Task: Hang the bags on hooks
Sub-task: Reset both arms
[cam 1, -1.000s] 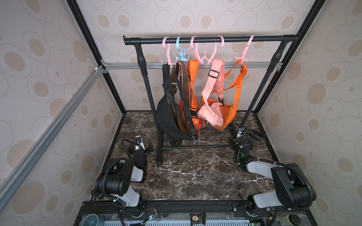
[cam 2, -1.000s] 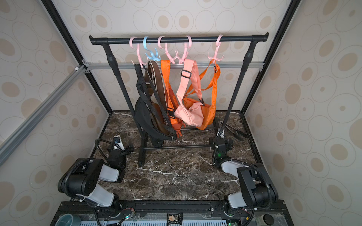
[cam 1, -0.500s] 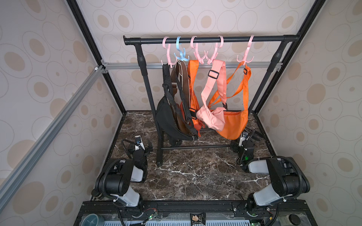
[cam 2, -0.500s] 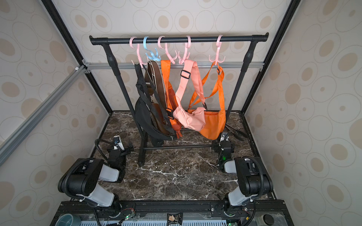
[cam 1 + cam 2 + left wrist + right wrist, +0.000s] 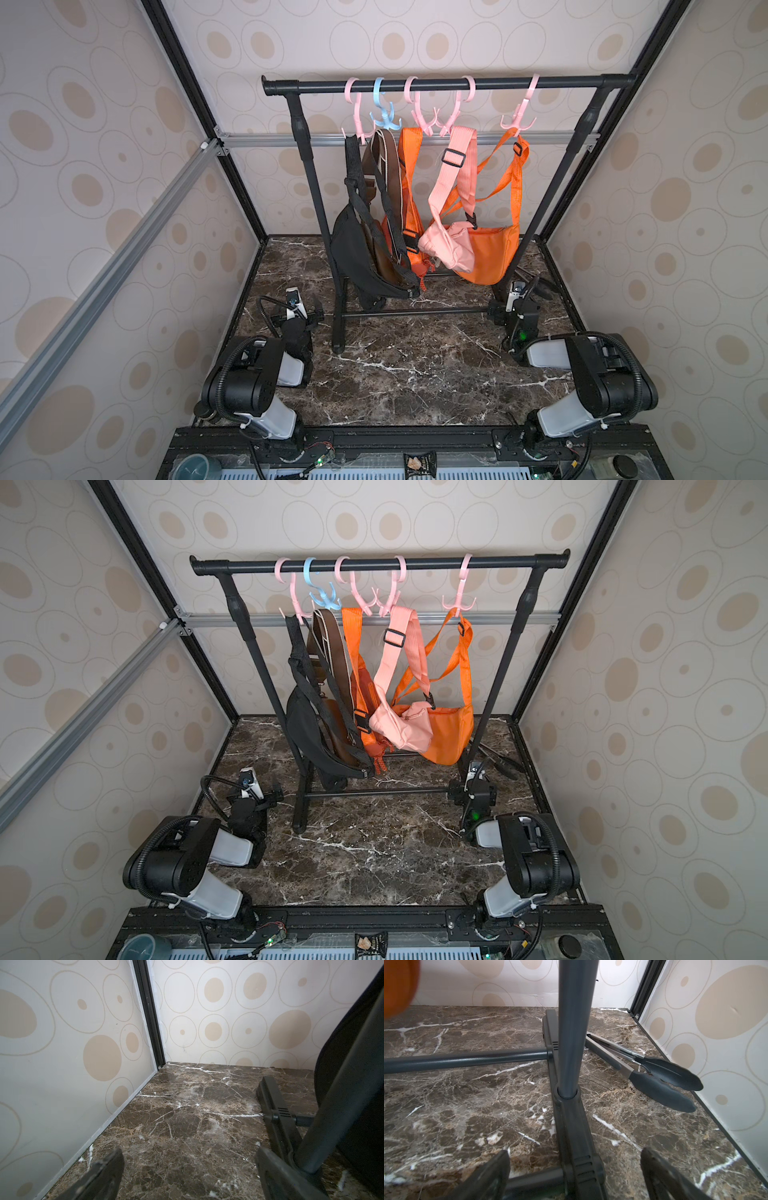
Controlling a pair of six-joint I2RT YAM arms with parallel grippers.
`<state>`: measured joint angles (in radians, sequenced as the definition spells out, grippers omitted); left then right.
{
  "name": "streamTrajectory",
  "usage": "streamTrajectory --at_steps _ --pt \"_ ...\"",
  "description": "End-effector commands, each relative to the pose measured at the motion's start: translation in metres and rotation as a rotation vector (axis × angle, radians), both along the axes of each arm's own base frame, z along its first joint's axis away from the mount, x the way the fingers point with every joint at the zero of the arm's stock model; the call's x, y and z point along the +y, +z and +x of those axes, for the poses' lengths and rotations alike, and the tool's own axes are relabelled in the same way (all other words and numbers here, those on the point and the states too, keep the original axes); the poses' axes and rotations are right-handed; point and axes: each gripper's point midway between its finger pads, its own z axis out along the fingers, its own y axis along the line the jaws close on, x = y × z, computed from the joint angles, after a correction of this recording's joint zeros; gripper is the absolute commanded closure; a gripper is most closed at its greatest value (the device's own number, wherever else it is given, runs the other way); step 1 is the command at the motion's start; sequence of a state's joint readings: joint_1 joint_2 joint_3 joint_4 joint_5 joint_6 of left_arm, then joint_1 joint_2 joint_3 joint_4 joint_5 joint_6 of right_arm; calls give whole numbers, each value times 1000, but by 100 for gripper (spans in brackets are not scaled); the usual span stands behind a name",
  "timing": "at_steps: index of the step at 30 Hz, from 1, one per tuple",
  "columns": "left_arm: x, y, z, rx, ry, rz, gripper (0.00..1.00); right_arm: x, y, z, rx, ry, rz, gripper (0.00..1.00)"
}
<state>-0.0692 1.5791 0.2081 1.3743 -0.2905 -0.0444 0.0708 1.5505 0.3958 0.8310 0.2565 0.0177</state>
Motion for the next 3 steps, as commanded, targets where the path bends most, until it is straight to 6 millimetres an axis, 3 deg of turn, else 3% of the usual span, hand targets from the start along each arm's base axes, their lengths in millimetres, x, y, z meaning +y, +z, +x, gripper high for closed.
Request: streamTrajectory --at_steps 1,3 --pt "0 4 0 -16 5 14 0 4 6 5 -11 19 5 0" --pt "0 4 0 -15 4 14 0 3 7 4 -14 18 4 0"
